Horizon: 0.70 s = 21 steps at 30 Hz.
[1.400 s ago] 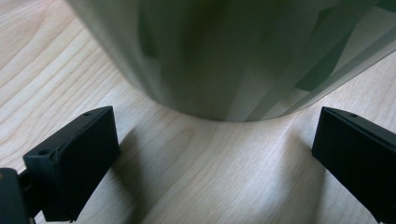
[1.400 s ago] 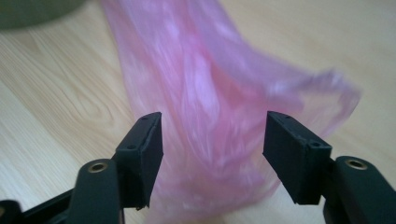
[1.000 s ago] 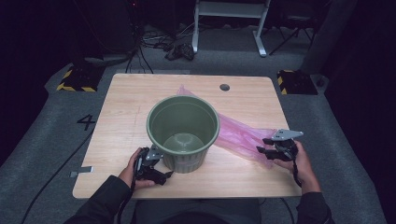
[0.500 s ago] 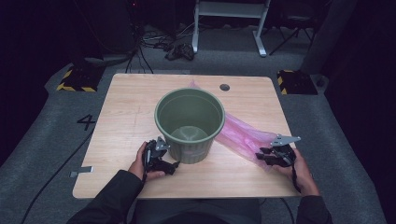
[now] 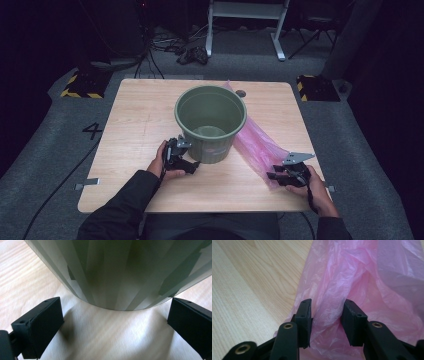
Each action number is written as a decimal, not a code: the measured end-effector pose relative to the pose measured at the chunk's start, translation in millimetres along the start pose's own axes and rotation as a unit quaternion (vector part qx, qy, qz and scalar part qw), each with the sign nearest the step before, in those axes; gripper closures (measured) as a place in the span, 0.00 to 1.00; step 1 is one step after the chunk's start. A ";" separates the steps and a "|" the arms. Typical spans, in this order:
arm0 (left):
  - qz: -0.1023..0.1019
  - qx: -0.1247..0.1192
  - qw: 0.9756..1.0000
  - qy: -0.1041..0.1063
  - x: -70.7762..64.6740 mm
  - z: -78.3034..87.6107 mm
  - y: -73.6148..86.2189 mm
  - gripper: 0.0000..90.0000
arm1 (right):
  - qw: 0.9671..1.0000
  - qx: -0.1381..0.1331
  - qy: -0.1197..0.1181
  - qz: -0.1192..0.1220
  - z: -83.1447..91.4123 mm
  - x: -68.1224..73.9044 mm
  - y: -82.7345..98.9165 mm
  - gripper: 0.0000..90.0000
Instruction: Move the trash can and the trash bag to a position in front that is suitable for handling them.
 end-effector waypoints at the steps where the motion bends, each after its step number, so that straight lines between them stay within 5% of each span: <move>1: 0.000 0.001 1.000 0.001 0.5 -1.8 -1.3 0.00 | 1.000 0.000 -0.002 0.000 -0.4 2.1 -0.2 0.68; 6: -0.001 0.000 1.000 0.006 3.3 -8.0 -6.2 0.00 | 1.000 0.004 -0.005 -0.001 -0.9 8.3 -0.6 0.63; 10: -0.010 0.003 1.000 0.017 4.0 -6.6 -5.1 0.00 | 1.000 0.013 0.008 0.010 -0.9 11.1 -0.9 0.46; 14: -0.016 0.002 0.999 0.034 3.2 3.1 2.7 0.00 | 1.000 -0.009 0.017 0.024 5.2 14.4 -12.1 0.36; 21: -0.014 0.001 0.999 0.031 4.0 12.6 10.2 0.00 | 0.996 -0.060 0.033 0.047 29.6 16.4 -45.1 0.34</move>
Point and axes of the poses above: each handheld gripper's, and its own axes: z roughly backward along the jaws, y roughly out of its underside, x roughly to its left, the point moved 10 cm from there along -z, roughly forward along the jaws, and after that the axes turned 9 degrees about -x, right-handed, at the moved point
